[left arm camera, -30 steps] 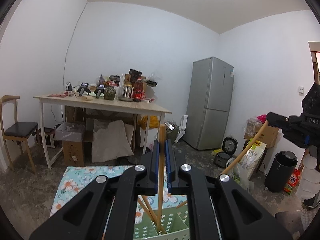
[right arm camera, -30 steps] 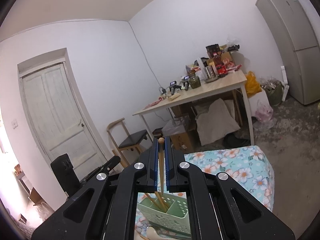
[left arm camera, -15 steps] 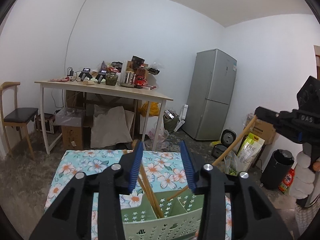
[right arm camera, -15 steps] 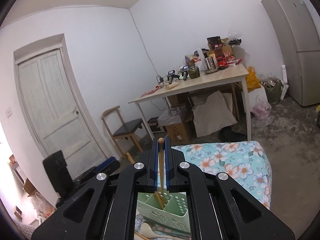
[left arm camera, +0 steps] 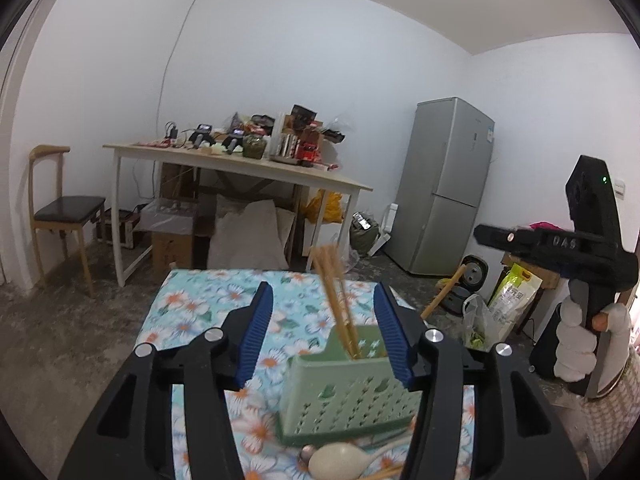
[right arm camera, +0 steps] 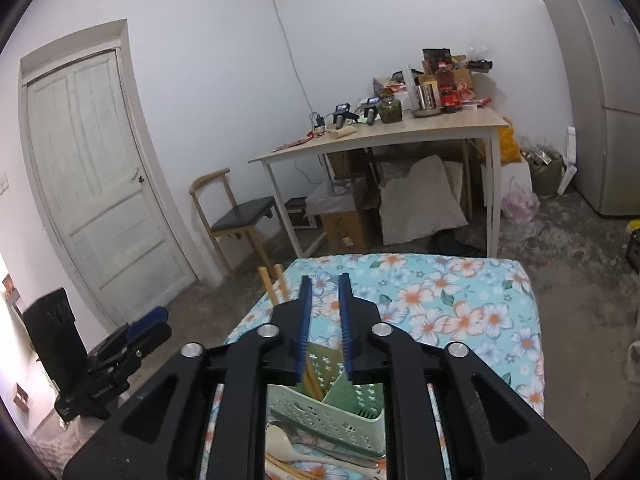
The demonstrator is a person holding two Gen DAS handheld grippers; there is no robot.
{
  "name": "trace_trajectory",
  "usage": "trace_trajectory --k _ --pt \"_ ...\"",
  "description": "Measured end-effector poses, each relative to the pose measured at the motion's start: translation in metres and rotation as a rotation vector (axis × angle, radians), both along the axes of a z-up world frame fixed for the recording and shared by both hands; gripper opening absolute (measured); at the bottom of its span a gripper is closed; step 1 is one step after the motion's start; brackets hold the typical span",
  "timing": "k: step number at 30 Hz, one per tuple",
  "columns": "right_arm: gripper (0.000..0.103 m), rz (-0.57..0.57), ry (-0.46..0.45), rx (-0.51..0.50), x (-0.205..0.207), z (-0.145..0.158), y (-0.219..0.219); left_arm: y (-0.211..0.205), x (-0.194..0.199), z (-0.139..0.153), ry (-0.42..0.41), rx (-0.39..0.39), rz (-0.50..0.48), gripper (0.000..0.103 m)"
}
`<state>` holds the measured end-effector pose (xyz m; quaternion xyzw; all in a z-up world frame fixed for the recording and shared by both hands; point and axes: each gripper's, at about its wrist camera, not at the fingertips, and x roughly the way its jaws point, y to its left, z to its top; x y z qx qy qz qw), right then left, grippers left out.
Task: Organize utensils
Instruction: 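Lower the right tool's chopstick into the basket and open the right tool, then move both open tools back over the spoons on the bedspread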
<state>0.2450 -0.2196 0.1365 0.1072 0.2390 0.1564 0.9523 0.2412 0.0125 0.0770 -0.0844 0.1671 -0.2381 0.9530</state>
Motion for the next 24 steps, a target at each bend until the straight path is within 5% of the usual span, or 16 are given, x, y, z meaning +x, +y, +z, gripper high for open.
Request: trace_trajectory --k 12,17,24 --pt "0.036 -0.022 -0.033 0.067 -0.044 0.008 -0.019 0.031 -0.031 -0.020 0.053 -0.010 0.028 0.058" --pt "0.039 -0.044 0.040 0.097 -0.069 -0.024 -0.025 0.038 -0.040 -0.040 0.130 -0.002 0.025 0.060" --pt "0.042 -0.068 0.273 0.117 -0.082 -0.105 -0.021 0.039 -0.056 -0.074 0.248 0.010 0.020 0.061"
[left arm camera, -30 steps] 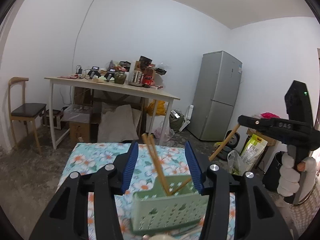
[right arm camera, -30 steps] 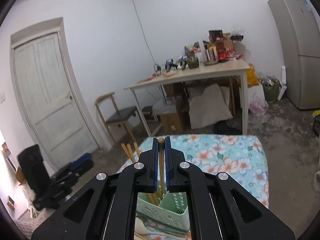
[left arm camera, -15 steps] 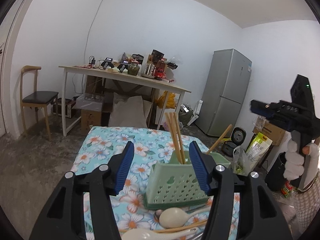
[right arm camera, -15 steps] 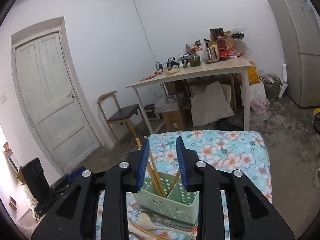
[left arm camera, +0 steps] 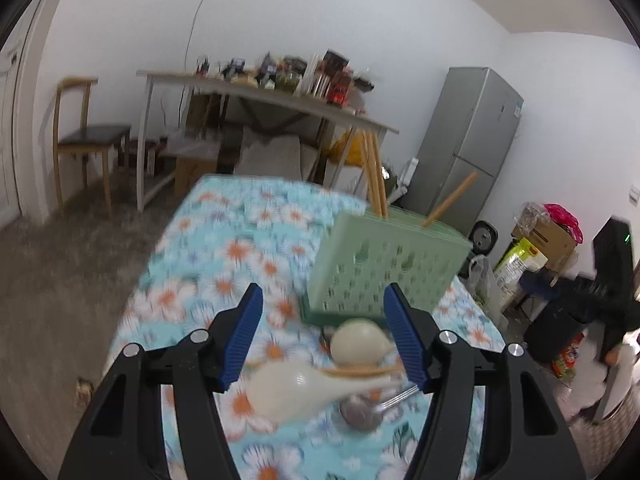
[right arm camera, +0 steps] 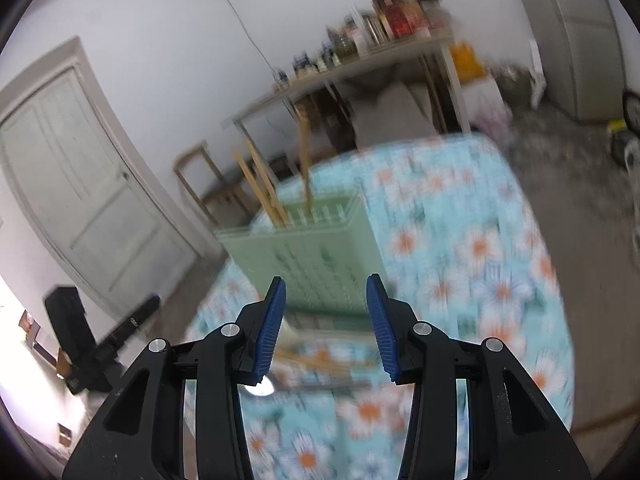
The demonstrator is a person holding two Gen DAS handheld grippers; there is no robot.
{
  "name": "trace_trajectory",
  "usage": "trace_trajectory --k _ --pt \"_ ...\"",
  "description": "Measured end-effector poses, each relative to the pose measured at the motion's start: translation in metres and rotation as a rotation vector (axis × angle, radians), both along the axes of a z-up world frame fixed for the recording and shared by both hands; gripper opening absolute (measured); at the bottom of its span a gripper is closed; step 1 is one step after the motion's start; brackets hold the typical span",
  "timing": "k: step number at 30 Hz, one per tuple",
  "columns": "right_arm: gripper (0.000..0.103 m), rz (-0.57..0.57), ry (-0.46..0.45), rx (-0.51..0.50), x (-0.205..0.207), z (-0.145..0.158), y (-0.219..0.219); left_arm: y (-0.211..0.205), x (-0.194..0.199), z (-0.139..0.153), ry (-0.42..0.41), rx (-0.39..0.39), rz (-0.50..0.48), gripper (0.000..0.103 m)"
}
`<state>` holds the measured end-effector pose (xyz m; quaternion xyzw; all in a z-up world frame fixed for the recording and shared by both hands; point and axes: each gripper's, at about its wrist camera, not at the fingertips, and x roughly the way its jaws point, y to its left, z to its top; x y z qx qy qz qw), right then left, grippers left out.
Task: Organize utensils
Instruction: 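Move both open tools back over the spoons on the bedspread, then close the left tool on the handle of the metal spoon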
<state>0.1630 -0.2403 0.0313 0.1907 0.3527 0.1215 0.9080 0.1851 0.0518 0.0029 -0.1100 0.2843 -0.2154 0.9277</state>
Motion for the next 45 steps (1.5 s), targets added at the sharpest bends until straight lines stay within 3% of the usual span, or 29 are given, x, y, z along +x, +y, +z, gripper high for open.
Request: trace_trajectory --k 5,9,17,22,28,35,40,45 --pt "0.042 0.008 0.142 0.020 -0.004 -0.051 0.012 -0.003 -0.012 -0.025 0.070 0.009 0.015 0.061" --pt "0.042 0.040 0.202 0.052 -0.005 -0.073 0.023 0.000 -0.012 -0.044 0.148 -0.011 0.042 0.061" --pt "0.042 0.132 0.191 -0.052 -0.006 -0.083 0.057 -0.009 -0.020 -0.066 0.233 -0.012 0.003 0.061" --pt "0.042 0.138 0.210 -0.043 -0.002 -0.089 0.061 -0.017 -0.022 -0.076 0.298 -0.107 -0.059 0.060" --pt "0.042 0.114 0.213 -0.021 -0.005 -0.092 0.054 -0.026 -0.020 -0.104 0.450 -0.233 -0.094 0.056" --pt "0.042 0.102 0.236 0.011 -0.005 -0.100 0.046 -0.026 -0.016 -0.110 0.468 -0.330 -0.064 0.054" --pt "0.042 0.098 0.234 0.023 -0.006 -0.100 0.042 -0.029 -0.005 -0.115 0.496 -0.368 -0.022 0.044" --pt "0.042 0.084 0.233 0.037 -0.010 -0.101 0.036 -0.024 0.003 -0.120 0.541 -0.384 0.040 0.025"
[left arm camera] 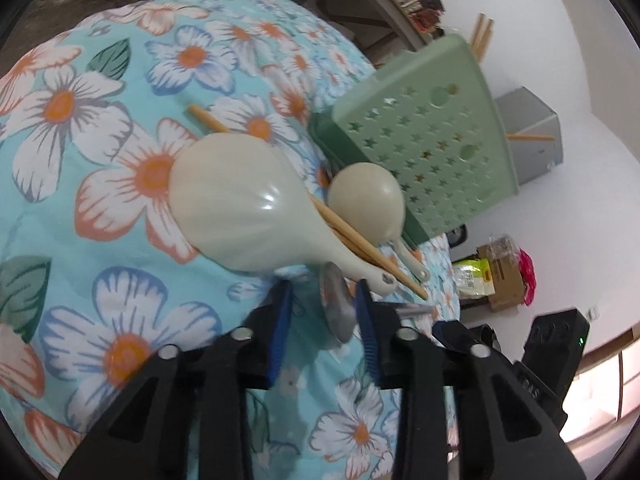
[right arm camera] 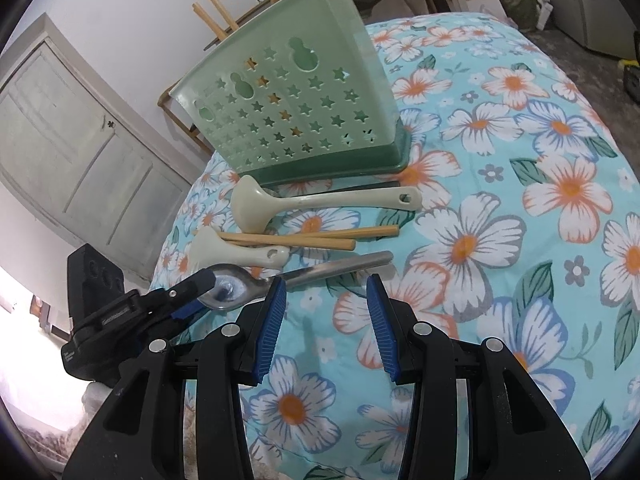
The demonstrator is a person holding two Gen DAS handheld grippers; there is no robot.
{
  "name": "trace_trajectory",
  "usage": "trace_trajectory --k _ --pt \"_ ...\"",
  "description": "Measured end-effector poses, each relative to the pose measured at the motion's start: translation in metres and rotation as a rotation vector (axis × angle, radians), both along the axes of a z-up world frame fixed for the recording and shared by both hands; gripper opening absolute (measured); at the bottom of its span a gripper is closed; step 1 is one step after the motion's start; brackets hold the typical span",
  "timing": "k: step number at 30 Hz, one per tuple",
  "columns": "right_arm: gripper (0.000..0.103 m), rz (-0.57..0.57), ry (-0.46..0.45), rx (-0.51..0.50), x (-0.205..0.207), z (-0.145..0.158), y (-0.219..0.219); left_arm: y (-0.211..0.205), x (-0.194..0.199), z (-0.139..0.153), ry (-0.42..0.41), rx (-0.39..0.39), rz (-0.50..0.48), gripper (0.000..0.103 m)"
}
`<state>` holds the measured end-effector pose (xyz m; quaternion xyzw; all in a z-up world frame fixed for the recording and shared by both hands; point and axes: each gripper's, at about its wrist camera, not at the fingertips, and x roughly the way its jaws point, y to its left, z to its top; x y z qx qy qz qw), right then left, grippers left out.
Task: Organize utensils
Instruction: 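Close the left tool on the handle of the metal spoon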
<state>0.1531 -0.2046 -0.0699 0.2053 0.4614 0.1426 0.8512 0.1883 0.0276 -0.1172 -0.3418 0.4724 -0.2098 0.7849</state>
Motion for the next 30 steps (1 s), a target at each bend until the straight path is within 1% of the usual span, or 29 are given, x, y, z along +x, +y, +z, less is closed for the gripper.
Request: trace_trajectory --k 1,3,10,13,17,21,24,27,30 --pt "0.042 -0.003 -0.001 0.003 -0.001 0.000 -0.002 0.001 0.001 -0.001 0.009 -0.002 0.008 0.024" --pt "0.042 -0.007 -0.004 0.007 -0.002 0.000 -0.004 0.003 0.000 -0.002 0.014 0.009 0.017 0.018" --pt "0.041 -0.021 0.004 0.011 -0.002 -0.001 -0.008 0.006 -0.005 -0.006 0.020 0.025 0.032 0.008" --pt "0.041 -0.029 -0.008 0.007 -0.003 0.004 -0.009 0.006 -0.005 -0.004 0.017 0.035 0.018 0.006" --pt "0.041 -0.044 -0.023 -0.006 -0.005 0.009 -0.014 0.010 -0.009 0.006 0.000 0.069 -0.031 0.004" --pt "0.041 -0.061 -0.025 -0.009 -0.006 0.011 -0.018 0.019 -0.012 0.022 -0.032 0.145 -0.128 0.002" --pt "0.041 -0.070 -0.024 -0.008 -0.006 0.011 -0.021 0.034 -0.012 0.029 -0.020 0.170 -0.168 0.002" --pt "0.041 -0.068 -0.024 -0.005 -0.007 0.010 -0.021 0.055 -0.008 0.029 0.004 0.187 -0.147 0.003" --pt "0.041 -0.061 -0.021 -0.004 -0.007 0.009 -0.018 0.070 -0.003 0.024 0.027 0.173 -0.106 0.004"
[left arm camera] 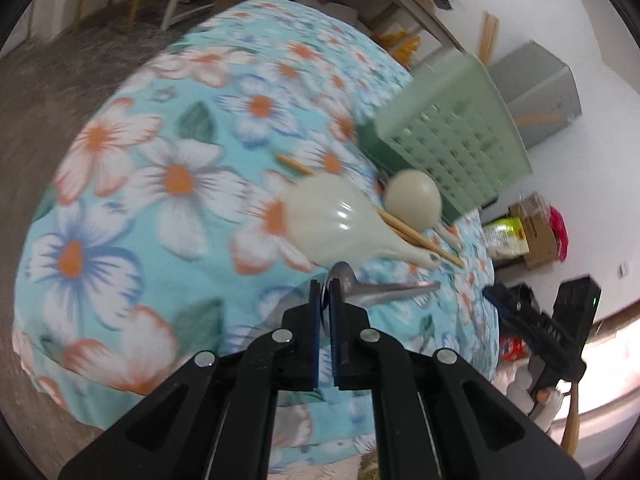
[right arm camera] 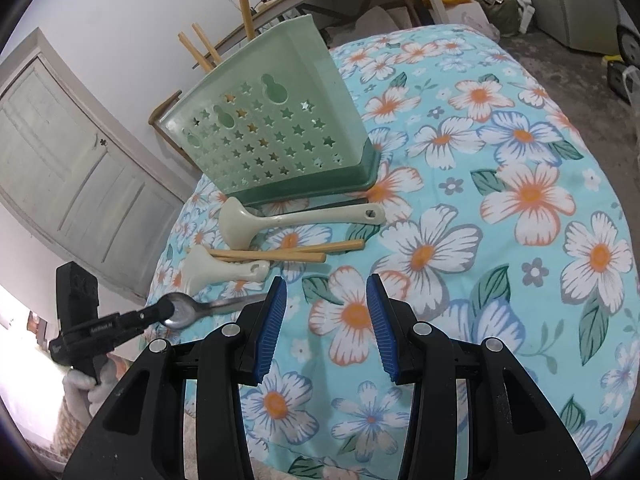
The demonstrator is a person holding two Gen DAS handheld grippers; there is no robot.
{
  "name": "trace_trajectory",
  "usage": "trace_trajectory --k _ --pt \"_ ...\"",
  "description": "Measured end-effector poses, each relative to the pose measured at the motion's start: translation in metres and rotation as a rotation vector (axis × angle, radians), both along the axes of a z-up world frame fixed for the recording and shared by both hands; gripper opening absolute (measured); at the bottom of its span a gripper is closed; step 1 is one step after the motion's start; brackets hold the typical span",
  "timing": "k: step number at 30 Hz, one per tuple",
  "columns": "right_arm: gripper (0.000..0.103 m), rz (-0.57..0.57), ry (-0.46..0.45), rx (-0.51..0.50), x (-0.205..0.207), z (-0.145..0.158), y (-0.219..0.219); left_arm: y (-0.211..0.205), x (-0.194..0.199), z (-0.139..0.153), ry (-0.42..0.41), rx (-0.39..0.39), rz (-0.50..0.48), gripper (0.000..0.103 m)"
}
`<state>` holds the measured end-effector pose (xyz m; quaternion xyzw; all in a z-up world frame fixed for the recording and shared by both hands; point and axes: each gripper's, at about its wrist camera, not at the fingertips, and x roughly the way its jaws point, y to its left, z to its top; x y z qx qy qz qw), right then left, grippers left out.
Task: Organize utensils
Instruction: 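Close the left tool on the handle of the metal spoon, then lift the metal spoon off the bedspread with the left tool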
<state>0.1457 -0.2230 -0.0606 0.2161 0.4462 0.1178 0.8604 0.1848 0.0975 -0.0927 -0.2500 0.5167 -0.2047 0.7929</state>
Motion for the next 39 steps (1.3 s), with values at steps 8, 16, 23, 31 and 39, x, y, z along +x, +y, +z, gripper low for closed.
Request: trace_trajectory --k 8,16,23,31,39 --pt "0.041 0.006 0.003 -0.003 0.000 0.000 0.005 0.010 -0.007 -0.012 0.050 -0.077 0.058 0.026" --pt "0.041 0.010 0.007 0.004 0.002 -0.001 0.007 0.000 -0.015 -0.011 0.023 -0.063 0.086 0.028" --pt "0.041 0.009 0.008 0.006 0.001 -0.002 0.008 -0.009 -0.016 -0.011 -0.018 -0.045 0.110 0.027" --pt "0.041 0.013 0.011 0.008 0.002 -0.004 0.007 -0.014 -0.019 -0.014 -0.057 -0.007 0.188 0.024" --pt "0.040 0.006 0.011 0.004 0.002 -0.004 0.003 -0.013 -0.020 -0.013 -0.083 0.024 0.202 0.010"
